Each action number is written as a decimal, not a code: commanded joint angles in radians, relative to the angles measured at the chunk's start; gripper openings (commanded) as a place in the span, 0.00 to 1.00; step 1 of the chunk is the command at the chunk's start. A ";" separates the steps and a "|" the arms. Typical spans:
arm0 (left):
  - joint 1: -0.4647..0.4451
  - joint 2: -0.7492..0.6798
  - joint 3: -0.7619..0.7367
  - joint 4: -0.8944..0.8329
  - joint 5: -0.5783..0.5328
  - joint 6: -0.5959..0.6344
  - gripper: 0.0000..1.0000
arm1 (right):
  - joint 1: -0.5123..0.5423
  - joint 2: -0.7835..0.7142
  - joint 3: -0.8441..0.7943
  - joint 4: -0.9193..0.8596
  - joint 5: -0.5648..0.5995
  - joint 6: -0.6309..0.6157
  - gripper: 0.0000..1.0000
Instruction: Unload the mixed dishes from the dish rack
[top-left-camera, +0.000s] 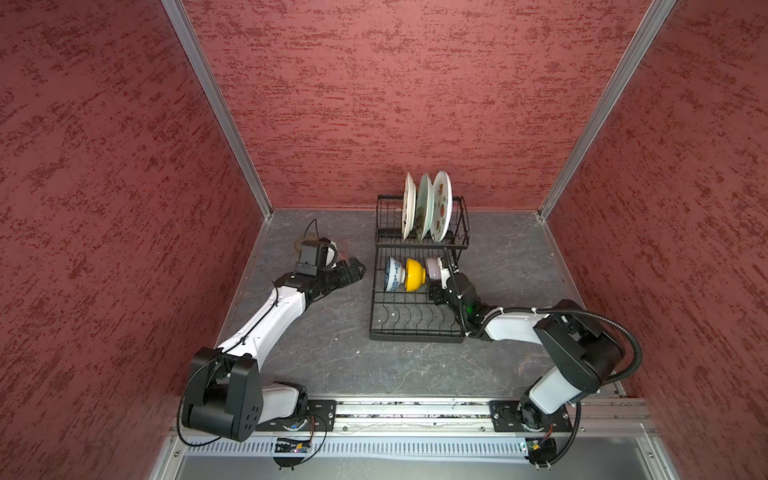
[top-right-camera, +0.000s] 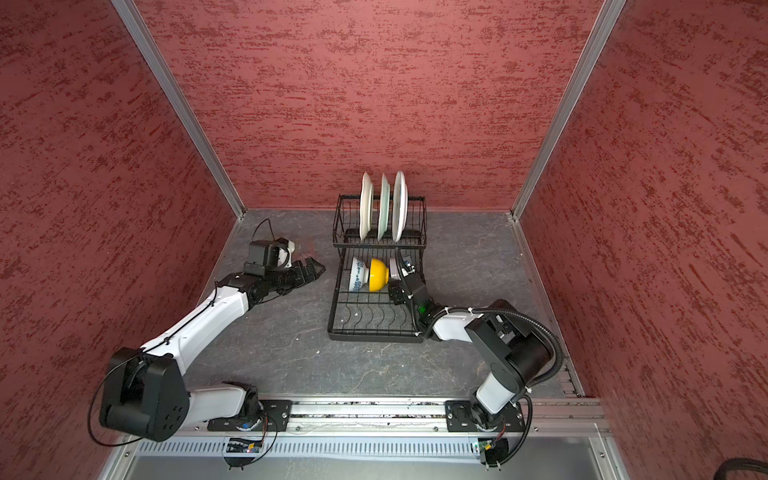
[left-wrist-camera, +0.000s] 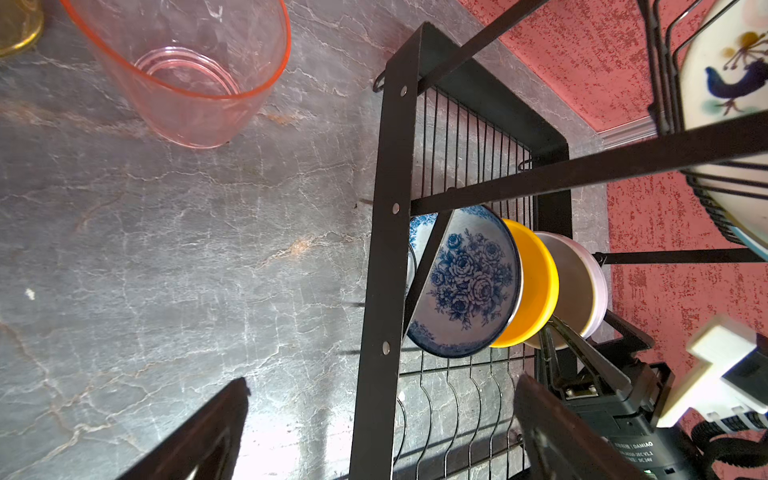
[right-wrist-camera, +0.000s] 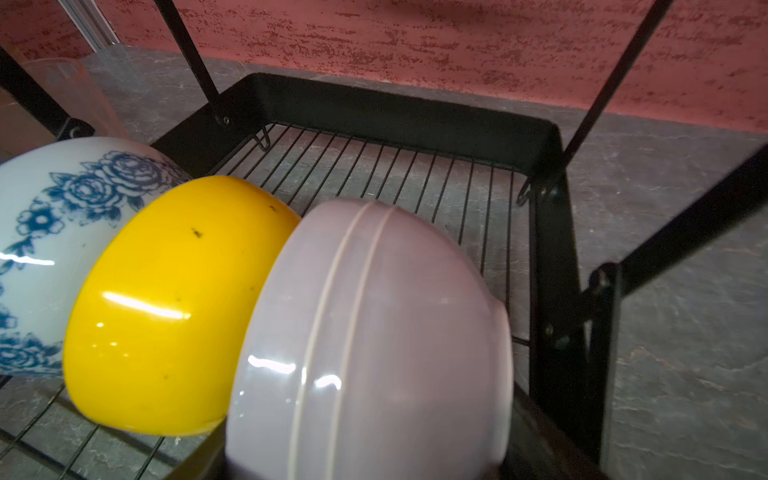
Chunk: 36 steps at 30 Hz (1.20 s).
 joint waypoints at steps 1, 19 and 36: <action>-0.004 -0.001 -0.007 0.032 0.014 0.004 1.00 | 0.017 -0.005 0.002 0.005 0.130 -0.049 0.62; -0.004 -0.019 -0.013 0.040 0.029 0.001 1.00 | 0.022 -0.167 -0.046 -0.083 0.113 0.102 0.62; -0.097 -0.145 -0.102 0.078 0.054 -0.048 1.00 | 0.022 -0.498 -0.182 -0.106 -0.225 0.417 0.62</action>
